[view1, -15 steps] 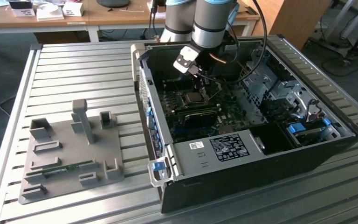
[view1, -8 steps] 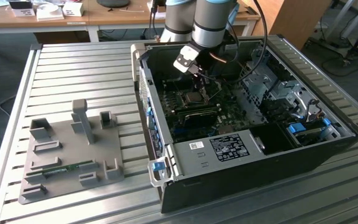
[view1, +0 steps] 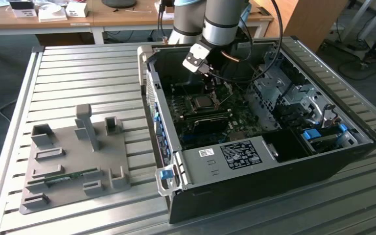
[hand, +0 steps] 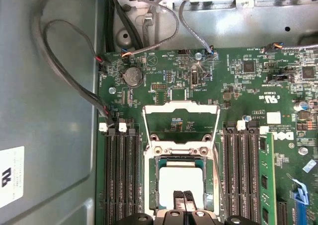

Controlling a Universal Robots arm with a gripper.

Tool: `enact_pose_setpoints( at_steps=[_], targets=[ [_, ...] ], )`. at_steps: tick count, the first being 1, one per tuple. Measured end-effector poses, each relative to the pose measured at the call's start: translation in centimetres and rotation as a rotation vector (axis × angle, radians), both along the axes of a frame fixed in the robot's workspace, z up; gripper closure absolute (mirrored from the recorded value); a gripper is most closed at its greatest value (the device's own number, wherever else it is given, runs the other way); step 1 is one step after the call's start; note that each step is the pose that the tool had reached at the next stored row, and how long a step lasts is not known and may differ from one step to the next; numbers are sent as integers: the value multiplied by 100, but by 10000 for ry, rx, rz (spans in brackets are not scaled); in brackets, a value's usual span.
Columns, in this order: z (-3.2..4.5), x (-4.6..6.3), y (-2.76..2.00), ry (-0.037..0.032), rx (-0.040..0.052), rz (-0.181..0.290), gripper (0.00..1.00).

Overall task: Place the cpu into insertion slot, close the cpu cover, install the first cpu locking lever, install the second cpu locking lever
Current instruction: 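Close the cpu cover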

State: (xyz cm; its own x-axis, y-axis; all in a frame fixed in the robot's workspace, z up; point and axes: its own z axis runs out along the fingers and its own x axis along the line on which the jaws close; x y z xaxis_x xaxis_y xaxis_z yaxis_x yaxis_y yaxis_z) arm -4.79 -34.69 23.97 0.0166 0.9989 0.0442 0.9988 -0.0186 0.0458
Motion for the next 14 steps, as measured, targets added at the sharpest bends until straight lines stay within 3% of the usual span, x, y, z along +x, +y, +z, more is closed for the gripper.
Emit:
enact_pose_setpoints(
  at_steps=[8, 14],
  targets=[
    [72, 0, 0, 0, 9, 0, 89],
    [78, 0, 0, 0, 8, 0, 89]
  ],
)
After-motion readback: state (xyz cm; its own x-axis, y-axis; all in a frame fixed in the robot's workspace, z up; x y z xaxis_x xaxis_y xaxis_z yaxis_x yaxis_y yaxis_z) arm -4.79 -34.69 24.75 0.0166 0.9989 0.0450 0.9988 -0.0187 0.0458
